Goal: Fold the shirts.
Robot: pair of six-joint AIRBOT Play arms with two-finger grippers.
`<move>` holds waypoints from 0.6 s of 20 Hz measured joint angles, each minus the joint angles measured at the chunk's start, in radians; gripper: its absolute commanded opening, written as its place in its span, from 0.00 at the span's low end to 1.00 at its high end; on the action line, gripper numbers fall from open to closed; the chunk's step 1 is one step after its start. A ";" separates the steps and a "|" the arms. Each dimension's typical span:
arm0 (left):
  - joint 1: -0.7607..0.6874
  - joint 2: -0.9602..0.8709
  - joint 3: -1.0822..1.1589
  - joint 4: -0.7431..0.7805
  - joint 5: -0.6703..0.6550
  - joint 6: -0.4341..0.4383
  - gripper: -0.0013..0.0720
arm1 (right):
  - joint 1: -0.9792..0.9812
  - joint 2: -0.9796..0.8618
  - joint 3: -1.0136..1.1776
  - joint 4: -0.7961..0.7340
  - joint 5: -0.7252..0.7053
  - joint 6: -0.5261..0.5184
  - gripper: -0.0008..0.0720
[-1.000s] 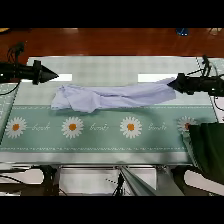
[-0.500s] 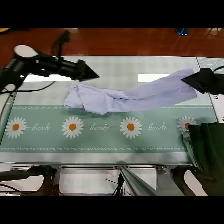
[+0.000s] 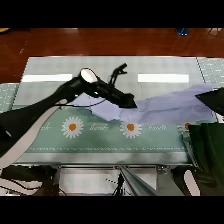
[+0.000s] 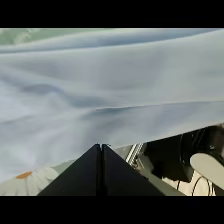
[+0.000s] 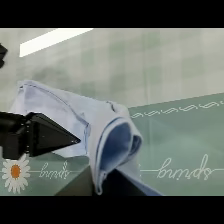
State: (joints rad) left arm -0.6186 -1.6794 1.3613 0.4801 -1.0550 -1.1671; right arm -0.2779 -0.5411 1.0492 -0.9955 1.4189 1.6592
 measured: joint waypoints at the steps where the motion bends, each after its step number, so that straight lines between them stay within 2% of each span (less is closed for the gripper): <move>1: -0.028 -0.020 0.000 0.000 0.015 -0.005 0.05 | 0.000 0.011 0.012 -0.005 0.012 0.014 0.05; 8: -0.185 -0.137 0.000 -0.048 0.108 -0.045 0.04 | 0.000 0.039 0.101 -0.029 0.061 0.085 0.05; 12: -0.151 -0.126 0.000 -0.061 0.148 -0.045 0.04 | 0.000 0.038 0.113 -0.094 0.071 0.089 0.05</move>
State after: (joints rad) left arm -0.7700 -1.8050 1.3613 0.4191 -0.9073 -1.2118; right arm -0.2779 -0.5030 1.1618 -1.0897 1.4895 1.7481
